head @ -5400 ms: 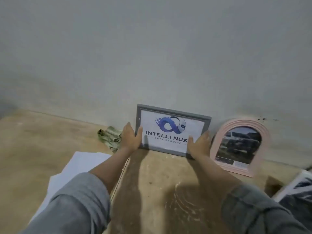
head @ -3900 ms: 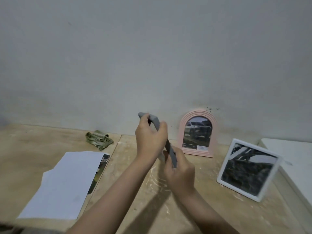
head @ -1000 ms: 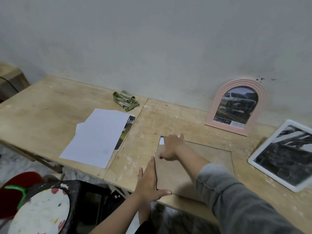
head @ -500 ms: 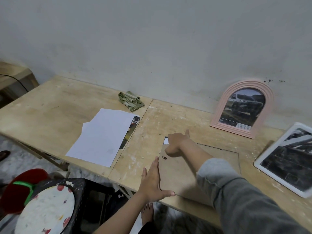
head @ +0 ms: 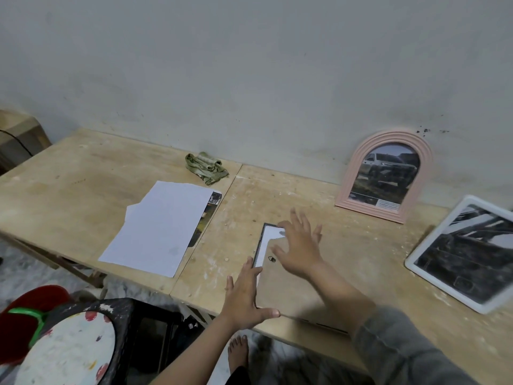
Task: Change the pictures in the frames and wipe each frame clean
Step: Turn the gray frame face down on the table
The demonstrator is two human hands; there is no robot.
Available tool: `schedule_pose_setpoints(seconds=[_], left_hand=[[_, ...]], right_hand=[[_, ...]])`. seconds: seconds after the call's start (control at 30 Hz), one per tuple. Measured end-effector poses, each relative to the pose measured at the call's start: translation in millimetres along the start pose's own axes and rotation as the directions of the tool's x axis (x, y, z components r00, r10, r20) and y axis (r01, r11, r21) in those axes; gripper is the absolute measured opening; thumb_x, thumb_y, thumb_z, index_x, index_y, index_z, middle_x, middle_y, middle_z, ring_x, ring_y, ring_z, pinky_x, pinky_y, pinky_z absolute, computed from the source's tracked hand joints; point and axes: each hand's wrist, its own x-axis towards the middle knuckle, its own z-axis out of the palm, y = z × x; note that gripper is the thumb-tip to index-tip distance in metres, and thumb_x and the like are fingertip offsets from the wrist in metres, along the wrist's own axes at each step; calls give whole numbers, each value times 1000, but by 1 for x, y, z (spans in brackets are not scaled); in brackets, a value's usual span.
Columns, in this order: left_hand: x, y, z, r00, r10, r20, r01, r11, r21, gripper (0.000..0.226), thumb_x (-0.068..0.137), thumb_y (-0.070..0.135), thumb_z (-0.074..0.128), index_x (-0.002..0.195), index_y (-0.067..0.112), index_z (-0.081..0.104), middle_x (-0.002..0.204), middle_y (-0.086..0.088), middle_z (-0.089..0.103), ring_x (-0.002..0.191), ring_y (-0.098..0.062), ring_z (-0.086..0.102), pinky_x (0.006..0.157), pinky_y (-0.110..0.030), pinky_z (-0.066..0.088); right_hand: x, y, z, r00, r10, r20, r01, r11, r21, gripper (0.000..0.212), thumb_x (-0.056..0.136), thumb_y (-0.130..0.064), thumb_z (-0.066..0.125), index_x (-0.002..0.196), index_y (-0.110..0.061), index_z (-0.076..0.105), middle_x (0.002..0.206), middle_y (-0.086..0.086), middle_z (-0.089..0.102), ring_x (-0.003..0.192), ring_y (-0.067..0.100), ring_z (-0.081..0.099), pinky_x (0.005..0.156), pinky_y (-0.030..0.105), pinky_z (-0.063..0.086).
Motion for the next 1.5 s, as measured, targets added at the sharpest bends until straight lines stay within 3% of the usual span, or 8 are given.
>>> schedule_pose_setpoints(seconds=[0.33, 0.47, 0.6, 0.73, 1.0, 1.1, 1.2, 1.5], left_hand=[[2, 15, -5, 994, -94, 53, 84, 984, 155, 115, 62, 72, 67, 151, 25, 11, 160, -3, -15, 148, -22, -8, 113, -58, -7], [7, 37, -7, 995, -93, 37, 82, 969, 235, 115, 63, 57, 74, 150, 17, 11, 161, -3, -5, 148, -23, -4, 116, -49, -3], [10, 59, -5, 999, -23, 49, 20, 998, 53, 101, 60, 37, 81, 142, 13, 26, 142, 1, 36, 133, -22, 37, 99, -27, 34], [17, 68, -2, 988, -143, -61, 135, 983, -127, 87, 52, 52, 76, 126, 19, 45, 122, 5, 51, 115, -20, 52, 93, -34, 46], [35, 55, -23, 899, -400, -179, 309, 869, -387, 59, 78, 24, 76, 128, 6, 49, 117, -11, 58, 104, -24, 53, 91, -35, 43], [39, 47, -35, 870, -451, -197, 333, 834, -440, 54, 82, 20, 73, 126, 2, 50, 106, -8, 55, 101, -24, 53, 87, -32, 42], [43, 37, -47, 862, -461, -210, 329, 824, -461, 52, 84, 20, 71, 128, 1, 51, 105, -9, 56, 99, -24, 52, 87, -33, 42], [49, 12, -91, 842, -486, -236, 325, 804, -498, 50, 88, 25, 65, 130, 0, 53, 131, -16, 56, 120, -31, 51, 100, -40, 41]], right_hand=[[-122, 109, -6, 612, 758, -227, -680, 650, 340, 54, 81, -24, 65, 129, -8, 47, 138, 21, 42, 128, 40, 35, 110, 50, 23], [-132, 118, -15, 659, 741, -130, -643, 644, 414, 57, 83, -17, 63, 133, 0, 42, 131, 23, 47, 123, 40, 41, 107, 42, 30], [-135, 120, -25, 661, 750, -43, -630, 585, 511, 60, 86, -23, 60, 138, -5, 37, 138, 17, 41, 127, 34, 40, 108, 42, 34], [-134, 116, -32, 655, 755, -6, -629, 550, 549, 61, 85, -27, 61, 138, -9, 37, 138, 13, 40, 124, 32, 44, 104, 42, 39], [-126, 122, -27, 592, 792, 152, -649, 355, 673, 66, 75, -38, 63, 132, -9, 47, 128, 5, 52, 112, 29, 56, 93, 39, 48], [-118, 135, -12, 574, 799, 179, -676, 339, 654, 55, 55, -51, 60, 95, -14, 66, 95, 0, 67, 87, 26, 65, 74, 34, 53], [-113, 112, -20, 576, 802, 158, -651, 334, 681, 25, 63, -38, 61, 58, -23, 42, 58, -7, 43, 55, 18, 45, 52, 27, 31], [-83, 62, -15, 615, 769, 174, -606, 319, 729, 21, 63, -40, 57, 61, -27, 42, 58, -6, 44, 54, 17, 45, 53, 28, 33]])
